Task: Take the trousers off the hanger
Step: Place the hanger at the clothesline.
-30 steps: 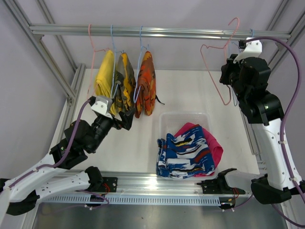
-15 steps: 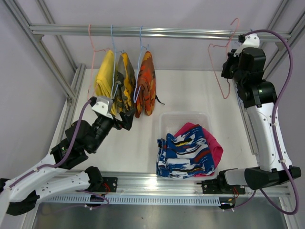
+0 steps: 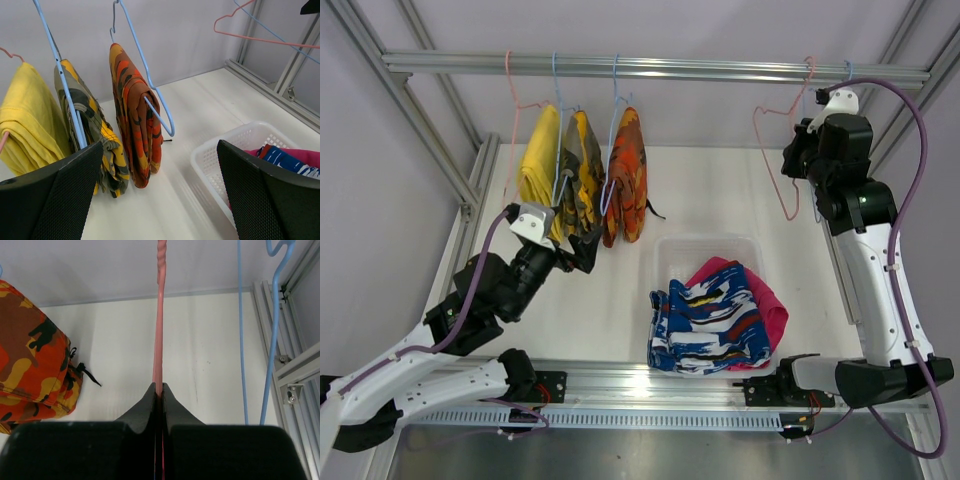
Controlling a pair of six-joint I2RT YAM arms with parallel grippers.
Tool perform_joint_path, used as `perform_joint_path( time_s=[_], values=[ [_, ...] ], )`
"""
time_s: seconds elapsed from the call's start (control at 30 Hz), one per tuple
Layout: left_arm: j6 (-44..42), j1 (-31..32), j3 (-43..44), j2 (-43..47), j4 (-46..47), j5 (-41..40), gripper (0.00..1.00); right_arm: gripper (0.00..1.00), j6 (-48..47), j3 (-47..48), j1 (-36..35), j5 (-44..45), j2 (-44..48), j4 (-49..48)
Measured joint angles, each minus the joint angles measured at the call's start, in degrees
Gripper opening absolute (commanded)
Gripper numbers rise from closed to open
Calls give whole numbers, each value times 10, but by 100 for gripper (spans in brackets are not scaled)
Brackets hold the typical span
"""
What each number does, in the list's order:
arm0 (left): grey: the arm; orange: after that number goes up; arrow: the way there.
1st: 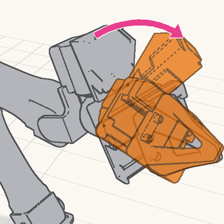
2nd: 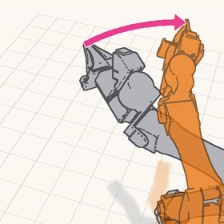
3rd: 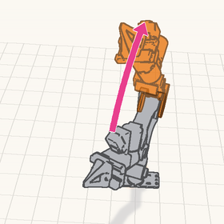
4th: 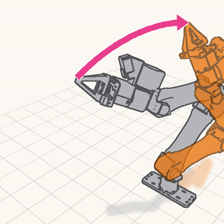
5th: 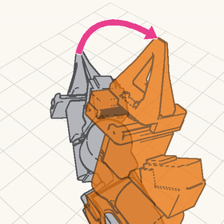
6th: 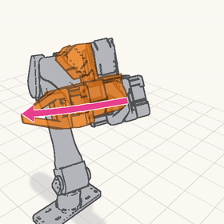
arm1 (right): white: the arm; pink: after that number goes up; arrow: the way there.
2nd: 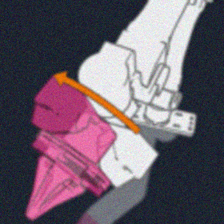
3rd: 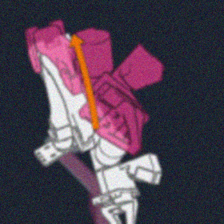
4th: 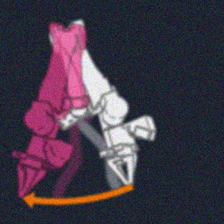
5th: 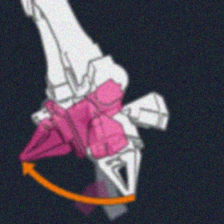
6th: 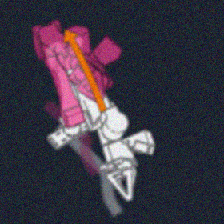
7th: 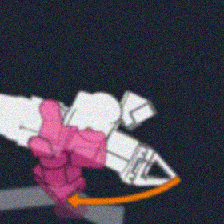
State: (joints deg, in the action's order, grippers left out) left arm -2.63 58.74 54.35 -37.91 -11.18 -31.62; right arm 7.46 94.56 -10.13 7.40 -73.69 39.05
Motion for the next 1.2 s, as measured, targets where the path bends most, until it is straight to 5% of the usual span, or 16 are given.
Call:
perform_joint_path(
  time_s=[0.07,0.37,0.53,0.9,1.2],
  values=[
    [0,0,0,0,0,-2,99,0,0,-1,0,-2,2,0],
    [-1,0,-1,1,0,-2,99,50,5,-51,1,-9,37,-8],
    [-4,0,-1,1,0,-2,99,61,5,-68,1,-11,60,-7],
    [-7,-21,-3,9,2,-10,99,63,20,-38,1,1,134,57],
    [10,-156,-3,39,5,-13,99,61,66,54,-9,-92,156,42]
  ],
)
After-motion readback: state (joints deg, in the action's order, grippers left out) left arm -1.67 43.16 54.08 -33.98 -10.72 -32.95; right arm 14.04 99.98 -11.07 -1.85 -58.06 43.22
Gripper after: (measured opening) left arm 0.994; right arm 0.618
